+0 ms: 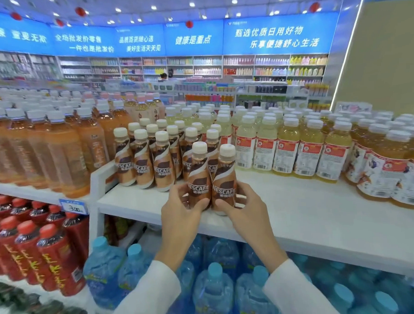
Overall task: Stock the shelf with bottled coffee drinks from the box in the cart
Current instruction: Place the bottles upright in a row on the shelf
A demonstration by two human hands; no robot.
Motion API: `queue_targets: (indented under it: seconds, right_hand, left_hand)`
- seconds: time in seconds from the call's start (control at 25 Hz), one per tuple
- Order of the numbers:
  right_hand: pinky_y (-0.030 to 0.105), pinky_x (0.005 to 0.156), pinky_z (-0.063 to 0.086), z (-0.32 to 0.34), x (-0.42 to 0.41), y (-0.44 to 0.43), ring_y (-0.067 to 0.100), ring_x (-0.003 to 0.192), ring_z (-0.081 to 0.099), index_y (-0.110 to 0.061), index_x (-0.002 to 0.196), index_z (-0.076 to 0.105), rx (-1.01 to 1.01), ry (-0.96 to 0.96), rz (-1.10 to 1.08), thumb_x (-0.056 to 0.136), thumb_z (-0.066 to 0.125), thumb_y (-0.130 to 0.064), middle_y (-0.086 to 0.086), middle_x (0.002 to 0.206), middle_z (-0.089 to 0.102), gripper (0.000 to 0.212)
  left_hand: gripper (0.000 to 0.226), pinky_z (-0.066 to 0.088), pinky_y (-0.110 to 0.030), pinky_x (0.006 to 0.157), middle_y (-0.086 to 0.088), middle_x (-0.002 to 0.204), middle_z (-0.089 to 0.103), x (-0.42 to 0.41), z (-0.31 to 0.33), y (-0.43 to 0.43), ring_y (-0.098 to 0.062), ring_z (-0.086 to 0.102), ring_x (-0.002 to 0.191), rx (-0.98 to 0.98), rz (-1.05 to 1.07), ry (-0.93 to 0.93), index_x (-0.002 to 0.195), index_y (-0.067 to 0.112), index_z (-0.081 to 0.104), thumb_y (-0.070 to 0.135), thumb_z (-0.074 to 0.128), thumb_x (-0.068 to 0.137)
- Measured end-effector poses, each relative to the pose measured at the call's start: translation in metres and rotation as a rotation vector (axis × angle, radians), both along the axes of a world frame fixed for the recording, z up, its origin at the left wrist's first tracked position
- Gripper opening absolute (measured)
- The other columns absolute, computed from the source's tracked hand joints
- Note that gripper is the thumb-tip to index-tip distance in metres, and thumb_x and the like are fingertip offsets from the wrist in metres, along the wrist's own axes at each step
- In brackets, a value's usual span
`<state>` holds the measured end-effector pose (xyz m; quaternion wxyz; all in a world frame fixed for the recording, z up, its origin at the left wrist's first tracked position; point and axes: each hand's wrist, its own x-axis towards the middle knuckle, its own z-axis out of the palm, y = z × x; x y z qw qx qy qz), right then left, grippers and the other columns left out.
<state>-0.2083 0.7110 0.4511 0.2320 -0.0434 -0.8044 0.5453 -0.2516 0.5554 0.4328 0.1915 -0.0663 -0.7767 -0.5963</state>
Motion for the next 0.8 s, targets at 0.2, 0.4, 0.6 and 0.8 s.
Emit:
queue_targets:
  seconds: [0.2,0.4,0.6,0.8]
  right_hand:
    - [0.036,0.097,0.055,0.002,-0.045,-0.034,0.010,0.106,0.066,-0.026,0.126,0.061,-0.018,0.019,0.040,0.082,0.081,-0.025,-0.009,0.118,0.069,0.049]
    - [0.039,0.100,0.052,-0.004,-0.061,-0.041,0.016,0.112,0.062,-0.024,0.133,0.056,0.018,0.034,-0.021,0.083,0.080,-0.029,-0.004,0.120,0.062,0.056]
    - [0.031,0.098,0.049,-0.007,-0.066,-0.042,0.016,0.112,0.058,-0.022,0.142,0.050,0.073,0.020,-0.066,0.087,0.076,-0.033,-0.004,0.116,0.052,0.062]
    - [0.022,0.091,0.041,-0.006,-0.067,-0.040,0.012,0.107,0.055,-0.025,0.146,0.047,0.099,0.007,-0.057,0.090,0.074,-0.031,-0.005,0.113,0.051,0.062]
  left_hand:
    - [0.054,0.052,-0.036,0.097,0.005,0.119,0.057,-0.035,0.006,-0.024,-0.013,0.061,0.103,-0.098,0.142,0.041,0.126,0.017,0.059,0.029,0.085,0.080]
    - [0.052,0.051,-0.039,0.097,0.001,0.116,0.058,-0.047,0.003,-0.019,-0.016,0.059,0.106,-0.095,0.153,0.048,0.128,0.018,0.058,0.029,0.082,0.083]
    - [0.048,0.053,-0.039,0.094,0.003,0.114,0.061,-0.049,0.003,-0.017,-0.016,0.061,0.104,-0.033,0.150,0.054,0.117,0.026,0.053,0.028,0.084,0.081]
    - [0.048,0.055,-0.043,0.094,0.004,0.113,0.061,-0.050,0.002,-0.015,-0.015,0.062,0.103,-0.041,0.149,0.063,0.113,0.031,0.048,0.030,0.084,0.082]
